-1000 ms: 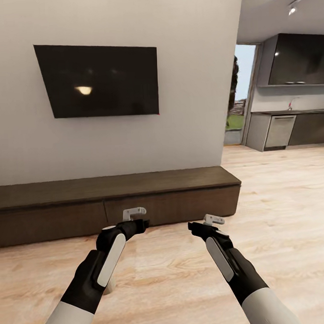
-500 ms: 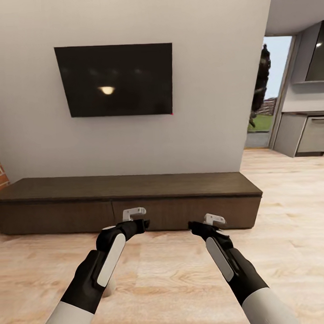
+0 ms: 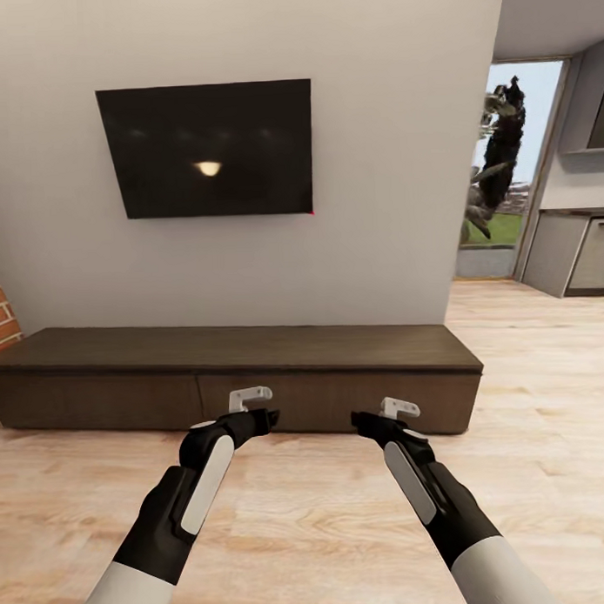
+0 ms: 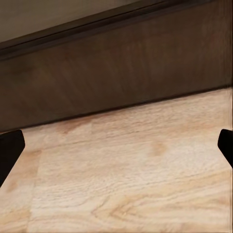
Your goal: Place each of the two pumpkins and all three candles from the living room inside a cabinet in the living room (use any cabinet), then make sure every cabinet is closed, and position the cauldron so it is next to a table in the living room.
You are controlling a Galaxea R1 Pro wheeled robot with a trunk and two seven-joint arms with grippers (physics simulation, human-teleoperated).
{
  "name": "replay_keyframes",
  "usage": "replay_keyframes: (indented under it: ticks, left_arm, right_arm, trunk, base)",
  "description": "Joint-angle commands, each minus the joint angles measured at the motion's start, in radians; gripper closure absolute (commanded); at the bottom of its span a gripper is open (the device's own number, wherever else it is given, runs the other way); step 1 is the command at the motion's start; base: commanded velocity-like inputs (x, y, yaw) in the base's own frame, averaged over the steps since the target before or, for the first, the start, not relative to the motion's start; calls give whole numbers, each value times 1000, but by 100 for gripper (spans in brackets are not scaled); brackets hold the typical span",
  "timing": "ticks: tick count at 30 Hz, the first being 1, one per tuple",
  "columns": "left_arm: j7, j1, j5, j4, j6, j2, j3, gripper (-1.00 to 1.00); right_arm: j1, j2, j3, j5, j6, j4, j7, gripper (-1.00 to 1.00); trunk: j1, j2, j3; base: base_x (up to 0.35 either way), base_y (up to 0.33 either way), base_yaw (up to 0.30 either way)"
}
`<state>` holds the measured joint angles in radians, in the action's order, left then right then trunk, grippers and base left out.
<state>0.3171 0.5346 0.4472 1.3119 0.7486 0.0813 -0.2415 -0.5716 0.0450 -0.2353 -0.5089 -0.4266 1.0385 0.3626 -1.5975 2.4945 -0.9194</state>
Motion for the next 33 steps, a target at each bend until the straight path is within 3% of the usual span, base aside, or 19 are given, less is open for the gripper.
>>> replay_keyframes:
  ticks: [1, 19, 25, 33]
  left_arm:
    - [10, 1, 11, 1, 3, 0, -1, -100]
    - [10, 1, 14, 3, 1, -4, 5, -100]
    - [10, 1, 14, 3, 0, -5, 5, -100]
    - [7, 1, 15, 6, -3, -5, 1, -100]
  right_arm:
    - [-1, -1, -1, -11, -1, 1, 9, -100]
    - [-1, -3, -7, -8, -3, 4, 8, -100]
    - [-1, -5, -5, -8, -2, 54, 8, -100]
    - [-1, -1, -3, -10, 0, 116, 13, -100]
  trunk:
    - [0, 0, -1]
    - [0, 0, -5]
    - [0, 0, -5]
    - [0, 0, -5]
  base:
    - [0, -292, 7]
    - [153, -60, -108]
    - [246, -7, -2]
    - [28, -3, 0]
